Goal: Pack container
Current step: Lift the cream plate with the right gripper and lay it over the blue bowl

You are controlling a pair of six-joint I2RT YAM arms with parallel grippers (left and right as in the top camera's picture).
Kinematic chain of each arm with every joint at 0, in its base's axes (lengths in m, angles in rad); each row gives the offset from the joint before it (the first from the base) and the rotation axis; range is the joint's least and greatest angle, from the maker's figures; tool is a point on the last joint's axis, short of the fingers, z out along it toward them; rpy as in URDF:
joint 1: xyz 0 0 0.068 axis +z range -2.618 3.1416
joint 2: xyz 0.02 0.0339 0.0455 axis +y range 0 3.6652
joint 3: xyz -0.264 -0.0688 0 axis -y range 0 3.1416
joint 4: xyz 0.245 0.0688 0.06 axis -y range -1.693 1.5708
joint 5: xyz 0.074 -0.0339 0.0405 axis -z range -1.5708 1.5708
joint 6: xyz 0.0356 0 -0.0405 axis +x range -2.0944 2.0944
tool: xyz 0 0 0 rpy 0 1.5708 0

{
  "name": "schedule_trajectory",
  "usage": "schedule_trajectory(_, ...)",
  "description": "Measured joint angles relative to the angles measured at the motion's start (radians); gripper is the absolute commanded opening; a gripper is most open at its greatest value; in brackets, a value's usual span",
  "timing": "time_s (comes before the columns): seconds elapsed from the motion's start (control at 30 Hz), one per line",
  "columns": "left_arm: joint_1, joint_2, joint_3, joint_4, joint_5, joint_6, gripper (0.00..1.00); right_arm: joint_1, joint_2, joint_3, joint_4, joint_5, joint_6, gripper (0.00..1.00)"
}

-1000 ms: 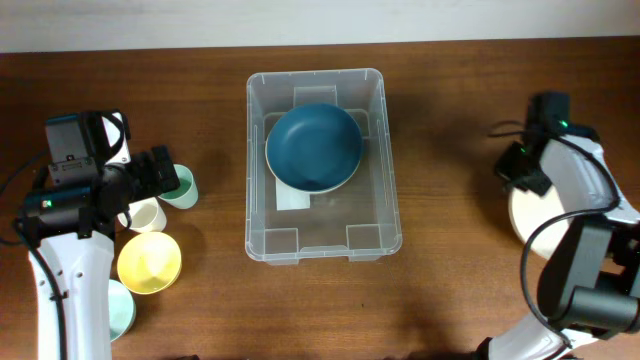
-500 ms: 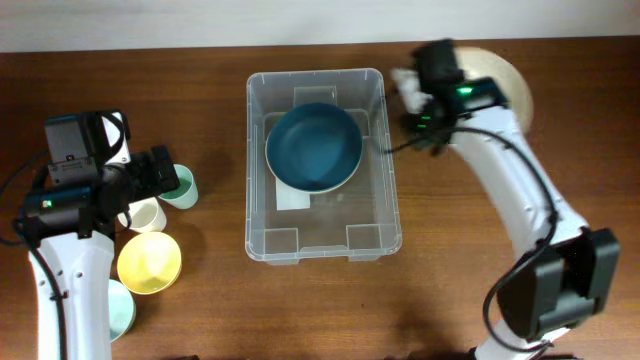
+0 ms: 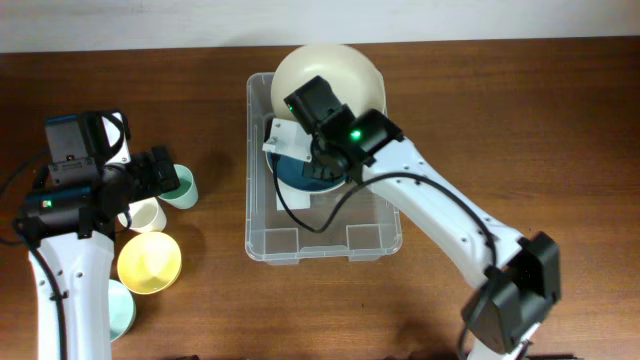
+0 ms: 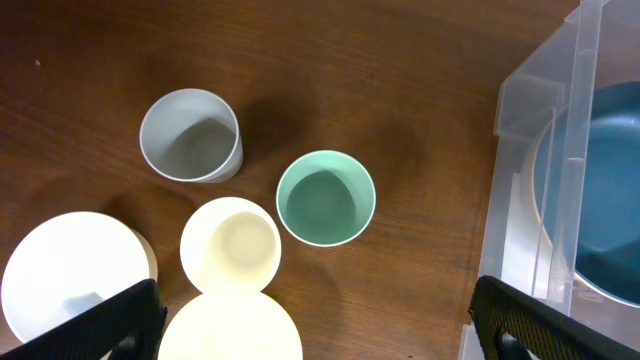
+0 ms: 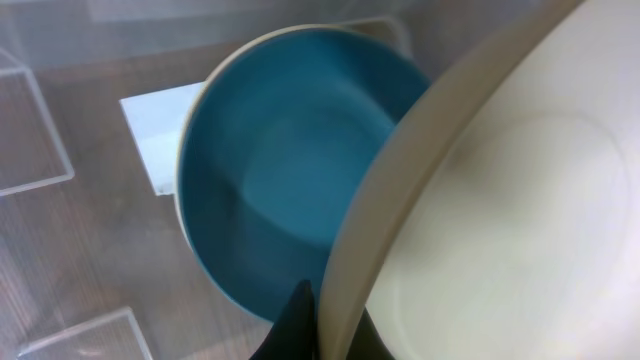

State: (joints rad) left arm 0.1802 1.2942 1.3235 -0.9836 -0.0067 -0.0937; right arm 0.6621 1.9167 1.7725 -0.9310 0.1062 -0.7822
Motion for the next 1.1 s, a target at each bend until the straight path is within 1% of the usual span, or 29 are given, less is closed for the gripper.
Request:
schedule_trajectory(0.13, 0.000, 0.000, 0.000, 0.000, 0.000, 0.000, 0.99, 0.000, 0.063, 0.000, 0.000, -0.024, -0.005, 0.04)
schedule_trajectory(0.17, 0.000, 0.000, 0.000, 0.000, 0.000, 0.000, 0.99, 0.000, 0.085, 0.000, 0.000, -0.030, -0.006, 0.07)
schedule_trajectory(0.23, 0.000, 0.000, 0.000, 0.000, 0.000, 0.000, 0.99, 0.000, 0.106, 0.000, 0.000, -0.037, -0.009, 0.27)
schedule_trajectory(0.27, 0.000, 0.000, 0.000, 0.000, 0.000, 0.000, 0.99, 0.000, 0.114, 0.000, 0.000, -0.040, -0.005, 0.29)
schedule_trajectory(0.33, 0.000, 0.000, 0.000, 0.000, 0.000, 0.000, 0.99, 0.000, 0.116, 0.000, -0.002, -0.048, -0.011, 0.38)
schedule_trajectory(0.47, 0.000, 0.000, 0.000, 0.000, 0.000, 0.000, 0.99, 0.000, 0.115, 0.000, -0.002, -0.051, -0.006, 0.41)
schedule_trajectory(0.53, 0.000, 0.000, 0.000, 0.000, 0.000, 0.000, 0.99, 0.000, 0.113, 0.004, -0.001, -0.043, 0.028, 0.41)
schedule_trajectory(0.57, 0.000, 0.000, 0.000, 0.000, 0.000, 0.000, 0.99, 0.000, 0.113, 0.010, -0.002, -0.038, 0.046, 0.49)
schedule_trajectory(0.6, 0.000, 0.000, 0.000, 0.000, 0.000, 0.000, 0.99, -0.002, 0.108, 0.021, -0.002, -0.028, 0.076, 0.81)
schedule_trajectory(0.63, 0.000, 0.000, 0.000, 0.000, 0.000, 0.000, 0.99, -0.003, 0.100, 0.031, -0.002, -0.017, 0.104, 0.89)
schedule_trajectory(0.7, 0.000, 0.000, 0.000, 0.000, 0.000, 0.000, 0.99, -0.013, 0.063, 0.060, -0.004, 0.004, 0.189, 0.93)
schedule_trajectory(0.73, 0.000, 0.000, 0.000, 0.000, 0.000, 0.000, 0.99, -0.021, 0.044, 0.071, -0.004, 0.009, 0.227, 1.00)
schedule_trajectory(0.77, 0.000, 0.000, 0.000, 0.000, 0.000, 0.000, 0.99, -0.043, -0.005, 0.096, -0.003, 0.022, 0.299, 0.99)
schedule_trajectory(0.8, 0.000, 0.000, 0.000, 0.000, 0.000, 0.000, 0.99, -0.060, -0.030, 0.105, -0.003, 0.025, 0.340, 0.99)
schedule_trajectory(0.83, 0.000, 0.000, 0.000, 0.000, 0.000, 0.000, 0.99, -0.098, -0.072, 0.114, -0.003, 0.027, 0.420, 0.99)
schedule_trajectory(0.87, 0.000, 0.000, 0.000, 0.000, 0.000, 0.000, 0.99, -0.120, -0.089, 0.118, -0.006, 0.027, 0.456, 0.99)
schedule_trajectory(0.97, 0.000, 0.000, 0.000, 0.000, 0.000, 0.000, 0.99, -0.316, -0.167, 0.140, -0.039, 0.008, 0.711, 0.99)
schedule_trajectory(1.03, 0.000, 0.000, 0.000, 0.000, 0.000, 0.000, 0.99, -0.481, -0.174, 0.141, -0.109, -0.040, 0.828, 0.99)
schedule_trajectory(1.1, 0.000, 0.000, 0.000, 0.000, 0.000, 0.000, 0.99, -0.542, -0.171, 0.140, -0.147, -0.061, 0.879, 0.99)
